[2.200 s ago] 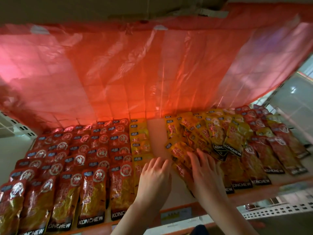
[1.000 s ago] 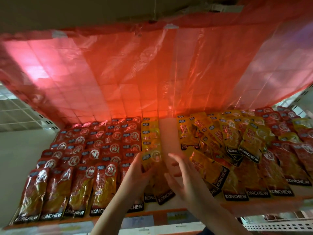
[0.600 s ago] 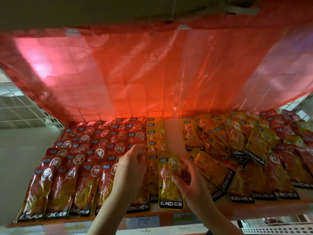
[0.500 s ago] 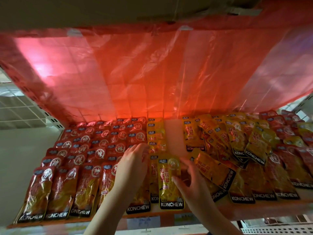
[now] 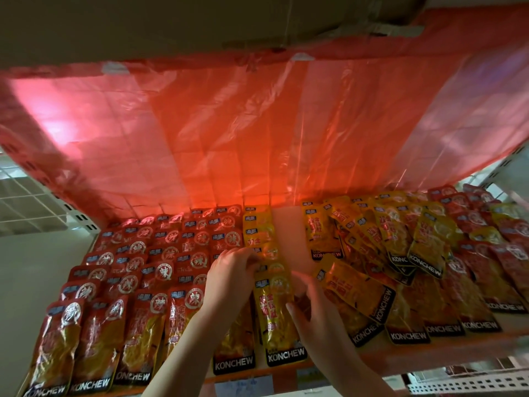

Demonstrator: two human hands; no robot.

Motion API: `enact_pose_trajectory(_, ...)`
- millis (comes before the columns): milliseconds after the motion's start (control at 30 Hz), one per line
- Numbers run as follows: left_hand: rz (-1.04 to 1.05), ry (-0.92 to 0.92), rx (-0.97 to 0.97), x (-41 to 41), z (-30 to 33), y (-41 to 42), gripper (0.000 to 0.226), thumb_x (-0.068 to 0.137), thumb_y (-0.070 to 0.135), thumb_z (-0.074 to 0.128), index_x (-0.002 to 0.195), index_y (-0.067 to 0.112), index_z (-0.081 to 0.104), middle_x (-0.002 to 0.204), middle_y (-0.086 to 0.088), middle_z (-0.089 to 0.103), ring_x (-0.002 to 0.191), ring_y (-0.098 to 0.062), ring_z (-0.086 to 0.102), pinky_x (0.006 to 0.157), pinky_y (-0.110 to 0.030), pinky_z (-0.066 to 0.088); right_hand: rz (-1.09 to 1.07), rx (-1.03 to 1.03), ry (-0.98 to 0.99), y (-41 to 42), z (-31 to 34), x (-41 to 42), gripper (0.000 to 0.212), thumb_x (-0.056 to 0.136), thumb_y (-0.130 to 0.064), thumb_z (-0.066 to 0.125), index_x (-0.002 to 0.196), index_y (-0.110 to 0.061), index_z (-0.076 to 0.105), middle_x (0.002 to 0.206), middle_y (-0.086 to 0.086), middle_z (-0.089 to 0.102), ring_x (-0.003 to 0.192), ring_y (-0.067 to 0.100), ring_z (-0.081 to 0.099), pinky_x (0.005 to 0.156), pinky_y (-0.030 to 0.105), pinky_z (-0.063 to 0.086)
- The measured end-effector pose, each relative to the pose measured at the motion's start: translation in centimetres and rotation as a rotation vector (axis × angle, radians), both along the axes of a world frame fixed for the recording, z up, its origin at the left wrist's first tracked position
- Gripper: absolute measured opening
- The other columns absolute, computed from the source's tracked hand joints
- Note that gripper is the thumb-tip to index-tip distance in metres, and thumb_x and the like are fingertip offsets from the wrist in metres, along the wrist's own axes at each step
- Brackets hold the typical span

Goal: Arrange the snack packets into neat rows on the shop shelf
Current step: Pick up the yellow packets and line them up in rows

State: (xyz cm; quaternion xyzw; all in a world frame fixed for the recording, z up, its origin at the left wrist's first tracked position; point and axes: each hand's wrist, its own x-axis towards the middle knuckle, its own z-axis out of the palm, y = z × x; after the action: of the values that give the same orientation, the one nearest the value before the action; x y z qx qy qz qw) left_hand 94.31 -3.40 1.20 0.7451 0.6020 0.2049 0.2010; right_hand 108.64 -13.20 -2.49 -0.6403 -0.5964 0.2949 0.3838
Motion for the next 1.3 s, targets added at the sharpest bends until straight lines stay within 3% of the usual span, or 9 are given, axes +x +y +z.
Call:
enact_pose_trajectory(200,-0.019,0.008,0.032,0.0,-0.1,0.2,0.02,0.088,0.015,0.06,0.105,0.022,0.068,0.109,0.005,0.064,0.103,-0.015,0.053,0.079,-0.028,0.045,-0.052,-0.01,-0.19,0.0,0.1,-1.2,0.039,0.094,-0.026,0.053,0.131,-0.03,0.042,0.096,-0.016,0.053,0.085,-0.003,0.053,0.07,0.008,0.041)
enact_pose_trajectory(367,-0.039,-0.076,0.01,-0.1,-0.3,0.5,0.024,0.087,0.008,0.06,0.103,0.022,0.072,0.107,0.001,0.064,0.1,-0.019,0.057,0.083,-0.034,0.05,0.004,0.013,-0.299,0.0,0.6,-0.9,0.036,0.095,-0.026,0.049,0.13,-0.027,0.043,0.114,-0.011,0.048,0.102,0.0,0.045,0.085,0.015,0.044)
enact_pose_trajectory(533,-0.025,-0.058,0.062,0.1,-0.4,0.7,0.03,0.09,0.012,0.057,0.118,0.021,0.064,0.113,0.0,0.061,0.106,-0.02,0.054,0.085,-0.032,0.047,0.001,0.046,-0.27,0.9,1.2,-0.5,0.031,0.096,-0.024,0.047,0.127,-0.019,0.046,0.106,-0.013,0.041,0.093,0.001,0.045,0.07,0.005,0.036)
enact_pose_trajectory(633,-0.013,-0.078,0.081,0.3,-0.4,0.6,0.038,0.091,0.01,0.055,0.128,0.022,0.056,0.119,-0.001,0.059,0.109,-0.02,0.054,0.087,-0.032,0.048,0.008,0.023,-0.251,0.9,1.0,-0.6,0.036,0.098,-0.029,0.044,0.133,-0.022,0.04,0.109,-0.017,0.04,0.096,-0.002,0.046,0.074,0.006,0.039)
enact_pose_trajectory(833,-0.024,-0.028,0.108,0.4,-0.3,0.4,0.036,0.093,0.011,0.051,0.127,0.021,0.056,0.118,0.0,0.06,0.105,-0.019,0.056,0.08,-0.03,0.049,0.023,0.032,-0.223,1.1,1.0,-0.6,0.04,0.097,-0.026,0.045,0.136,-0.02,0.04,0.12,-0.01,0.047,0.103,-0.001,0.047,0.08,0.005,0.037)
enact_pose_trajectory(967,-0.044,-0.009,0.2,0.8,0.0,-0.1,0.035,0.091,0.01,0.054,0.123,0.023,0.059,0.109,0.0,0.062,0.099,-0.02,0.057,0.074,-0.03,0.047,0.04,0.074,-0.236,1.1,1.7,0.4,0.036,0.095,-0.019,0.049,0.131,-0.015,0.049,0.11,-0.007,0.052,0.09,0.0,0.05,0.07,0.002,0.036)
enact_pose_trajectory(1067,-0.08,-0.023,0.217,2.1,0.4,-0.9,0.03,0.09,0.012,0.055,0.119,0.02,0.061,0.112,0.002,0.062,0.101,-0.016,0.058,0.077,-0.026,0.044,0.042,0.085,-0.289,1.1,2.4,2.3,0.03,0.086,-0.01,0.06,0.115,-0.017,0.062,0.098,-0.012,0.053,0.086,0.007,0.056,0.072,0.016,0.047)
enact_pose_trajectory(1167,-0.167,-0.017,0.217,4.0,0.6,-1.9,0.027,0.092,0.017,0.053,0.119,0.02,0.06,0.12,0.004,0.059,0.105,-0.012,0.056,0.086,-0.021,0.041,0.013,0.126,-0.512,1.3,2.5,4.9,0.036,0.07,-0.002,0.074,0.102,-0.016,0.066,0.093,-0.006,0.061,0.085,0.016,0.061,0.069,0.029,0.054)
enact_pose_trajectory(1300,-0.245,-0.056,0.107,6.7,0.2,-3.3,0.031,0.096,0.024,0.047,0.127,0.022,0.054,0.123,0.006,0.056,0.108,-0.007,0.053,0.091,-0.017,0.042,-0.068,0.184,-0.688,0.7,1.6,8.0,0.039,0.069,-0.021,0.078,0.104,-0.021,0.061,0.1,-0.002,0.061,0.086,0.018,0.06,0.066,0.032,0.054)
